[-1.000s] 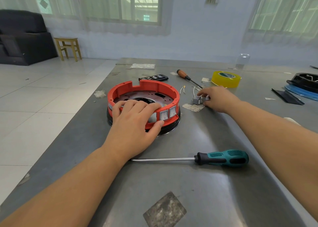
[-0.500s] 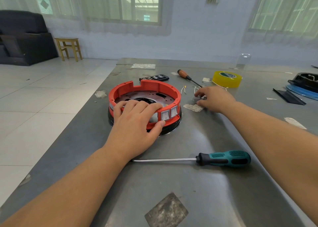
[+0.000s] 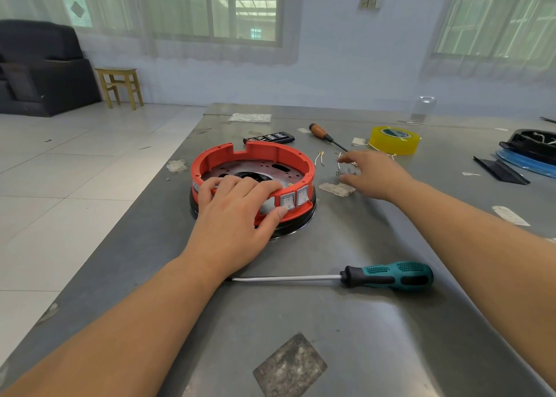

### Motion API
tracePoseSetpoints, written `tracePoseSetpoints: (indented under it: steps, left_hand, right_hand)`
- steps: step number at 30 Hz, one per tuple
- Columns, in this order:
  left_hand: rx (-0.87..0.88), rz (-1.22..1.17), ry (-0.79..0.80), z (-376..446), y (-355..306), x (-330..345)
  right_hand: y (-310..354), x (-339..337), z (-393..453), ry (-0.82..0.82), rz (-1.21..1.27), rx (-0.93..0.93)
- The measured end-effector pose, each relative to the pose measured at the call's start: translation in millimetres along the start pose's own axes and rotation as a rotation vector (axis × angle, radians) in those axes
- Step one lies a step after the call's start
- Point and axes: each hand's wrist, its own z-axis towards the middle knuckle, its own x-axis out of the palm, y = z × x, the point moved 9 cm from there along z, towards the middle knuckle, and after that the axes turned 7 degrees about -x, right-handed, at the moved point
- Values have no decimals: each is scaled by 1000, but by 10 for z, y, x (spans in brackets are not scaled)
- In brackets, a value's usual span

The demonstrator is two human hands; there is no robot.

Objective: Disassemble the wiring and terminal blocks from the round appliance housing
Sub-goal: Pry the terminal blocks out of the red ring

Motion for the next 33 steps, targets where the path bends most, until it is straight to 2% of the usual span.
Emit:
tracePoseSetpoints:
  steps: [9,12,16,19,24,26,33]
  left_hand:
    - [-21,-5,-76,-23,-35,-109]
    - [-32,4,-129,-50,-31,-175]
    - [-31,31,-146,-75,-27,-221]
    - [-27,38,-160,-81,-33,-248]
    - [-27,20,-150,-79,-41,-247]
    - [-28,7,-150,-79,-41,-252]
    - [-33,-44,-132,-54,-1,-234]
  right_hand:
    - [705,-266,-887,-28,222,-213]
    - [972,-263,-1224,-6,87,-294]
    - [1185,-375,-1608,-118,-163,-422]
    - [1286,-371,-1821,-184,-199,-523]
    - [1401,-224,-1882,-105,-242,-684]
    - [1443,-224,-1870,-122,-257,-742]
    - [1323,-96,-1679,-51,-333,-643]
